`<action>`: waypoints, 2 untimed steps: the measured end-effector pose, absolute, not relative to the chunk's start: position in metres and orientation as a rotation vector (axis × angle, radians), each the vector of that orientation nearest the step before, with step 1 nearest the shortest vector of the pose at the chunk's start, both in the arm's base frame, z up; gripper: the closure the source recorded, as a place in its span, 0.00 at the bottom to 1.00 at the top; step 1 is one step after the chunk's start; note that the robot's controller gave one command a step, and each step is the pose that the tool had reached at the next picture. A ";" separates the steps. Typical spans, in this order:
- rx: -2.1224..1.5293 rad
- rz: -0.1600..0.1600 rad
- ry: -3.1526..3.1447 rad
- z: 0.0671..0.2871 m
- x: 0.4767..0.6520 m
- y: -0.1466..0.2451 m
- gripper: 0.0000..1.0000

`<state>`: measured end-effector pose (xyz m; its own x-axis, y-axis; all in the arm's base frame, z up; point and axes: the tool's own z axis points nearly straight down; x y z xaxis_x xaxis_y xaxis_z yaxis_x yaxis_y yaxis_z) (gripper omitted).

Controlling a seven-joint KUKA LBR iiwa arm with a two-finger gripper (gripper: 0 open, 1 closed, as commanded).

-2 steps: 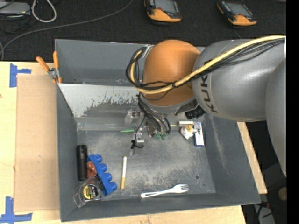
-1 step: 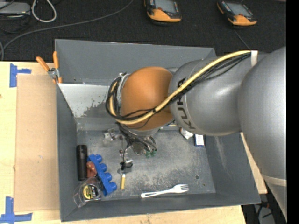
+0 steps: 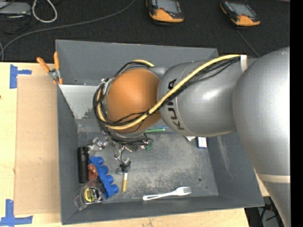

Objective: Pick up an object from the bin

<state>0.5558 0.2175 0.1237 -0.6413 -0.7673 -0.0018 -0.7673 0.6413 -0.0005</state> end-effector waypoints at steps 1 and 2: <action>-1.712 0.013 2.643 0.109 0.529 0.244 0.00; -1.994 -0.001 2.423 0.075 0.543 0.248 0.00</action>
Offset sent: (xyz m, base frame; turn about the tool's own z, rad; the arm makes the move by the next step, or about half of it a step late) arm -0.0144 0.0302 -0.0537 -0.5166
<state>0.5425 0.2480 0.0747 -0.1923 -0.9813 -0.0024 -0.9813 0.1923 -0.0031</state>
